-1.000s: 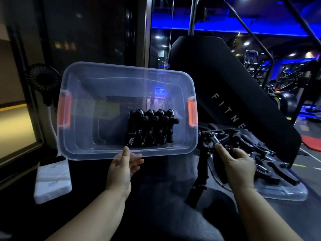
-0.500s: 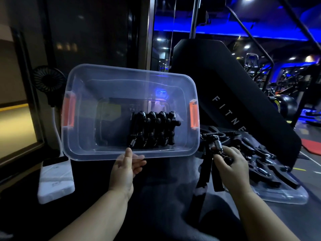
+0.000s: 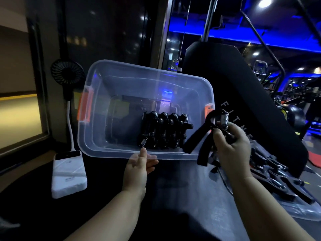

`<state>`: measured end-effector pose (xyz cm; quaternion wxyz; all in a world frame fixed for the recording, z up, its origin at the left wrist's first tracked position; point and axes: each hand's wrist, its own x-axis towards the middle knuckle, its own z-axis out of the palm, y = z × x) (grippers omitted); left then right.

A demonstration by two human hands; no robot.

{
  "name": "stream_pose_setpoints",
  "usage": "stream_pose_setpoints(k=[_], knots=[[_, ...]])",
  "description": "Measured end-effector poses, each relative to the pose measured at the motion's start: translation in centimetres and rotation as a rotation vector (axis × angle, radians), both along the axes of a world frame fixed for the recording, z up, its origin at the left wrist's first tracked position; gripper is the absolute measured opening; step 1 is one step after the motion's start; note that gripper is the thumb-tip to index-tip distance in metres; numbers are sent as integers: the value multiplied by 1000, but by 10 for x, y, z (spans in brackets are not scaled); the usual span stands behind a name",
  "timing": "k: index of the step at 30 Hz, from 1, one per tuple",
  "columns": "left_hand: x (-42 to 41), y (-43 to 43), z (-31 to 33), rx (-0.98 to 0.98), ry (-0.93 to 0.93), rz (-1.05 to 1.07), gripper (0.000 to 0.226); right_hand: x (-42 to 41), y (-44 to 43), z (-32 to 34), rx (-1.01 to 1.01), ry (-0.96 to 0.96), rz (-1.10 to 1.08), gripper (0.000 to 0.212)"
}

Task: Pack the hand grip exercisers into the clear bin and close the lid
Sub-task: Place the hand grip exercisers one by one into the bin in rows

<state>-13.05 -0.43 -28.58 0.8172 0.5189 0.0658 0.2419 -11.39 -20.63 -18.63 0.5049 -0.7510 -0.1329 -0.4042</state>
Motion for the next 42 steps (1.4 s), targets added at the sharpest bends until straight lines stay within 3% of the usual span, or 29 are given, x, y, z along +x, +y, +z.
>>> stream_pose_setpoints(k=[7,11,15,21,28,33,38,42], knots=[[5,3,-8,-106,-12,2,40,37,69,9,-204,140,51,18],[9,4,-11,-147,-29,8,26,59,111,8,-338,252,60,22],[8,2,-9,-200,-69,5,38,77,146,9,-488,290,51,26],[6,1,-11,-211,-76,-8,30,101,175,6,-604,363,1,19],[3,0,-11,-233,-97,-14,48,122,191,-4,-600,499,-16,22],[3,1,-12,-260,-95,-32,46,128,194,-2,-700,404,-114,47],[5,2,-15,-282,-68,-52,35,137,193,4,-977,273,-246,44],[3,2,-16,-243,-73,-71,46,139,192,2,-1089,153,-420,53]])
